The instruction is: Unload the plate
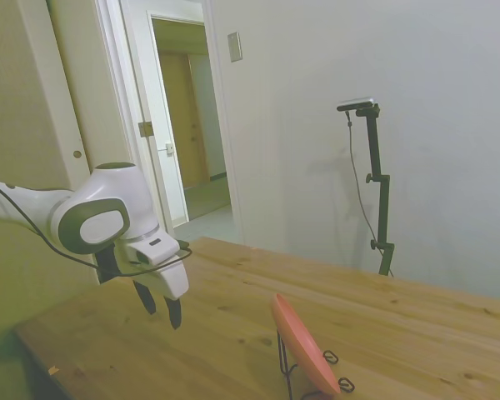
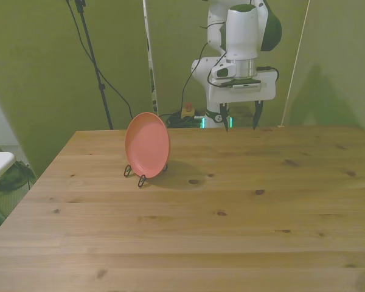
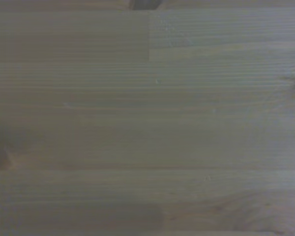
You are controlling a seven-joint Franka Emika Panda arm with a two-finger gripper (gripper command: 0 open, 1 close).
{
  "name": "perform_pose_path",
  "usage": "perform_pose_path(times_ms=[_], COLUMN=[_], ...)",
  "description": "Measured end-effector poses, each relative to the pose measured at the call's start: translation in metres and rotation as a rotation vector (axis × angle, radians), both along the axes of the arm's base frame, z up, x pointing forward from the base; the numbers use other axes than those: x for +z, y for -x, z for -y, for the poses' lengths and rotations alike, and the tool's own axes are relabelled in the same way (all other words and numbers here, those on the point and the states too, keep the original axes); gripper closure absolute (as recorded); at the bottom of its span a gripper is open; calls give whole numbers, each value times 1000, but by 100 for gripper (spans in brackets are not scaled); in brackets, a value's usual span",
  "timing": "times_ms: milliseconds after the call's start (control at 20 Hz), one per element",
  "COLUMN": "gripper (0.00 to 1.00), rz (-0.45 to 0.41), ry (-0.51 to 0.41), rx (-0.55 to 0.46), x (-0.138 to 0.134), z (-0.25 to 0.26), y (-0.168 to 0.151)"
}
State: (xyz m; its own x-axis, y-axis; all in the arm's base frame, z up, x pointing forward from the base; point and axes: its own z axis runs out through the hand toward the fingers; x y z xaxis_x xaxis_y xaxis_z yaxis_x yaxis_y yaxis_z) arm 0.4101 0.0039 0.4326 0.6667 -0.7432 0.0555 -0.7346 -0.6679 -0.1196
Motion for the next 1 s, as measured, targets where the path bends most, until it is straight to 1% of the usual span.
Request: perform_pose_path(times_ms=[100,150,200,350,500,600,750,900,1000], gripper=[0,0,0,0,0,0,0,0,0], rz=[-1,3,11,23,38,53,61,40,18], ry=[-1,-2,-5,8,54,88,107,105,99], rx=[4,0,-6,-5,-18,-26,-35,-24,-8], x=[0,2,10,54,103,125,144,156,160], z=[0,2,6,27,57,83,130,178,201], y=[0,0,1,11,23,25,18,5,-5])
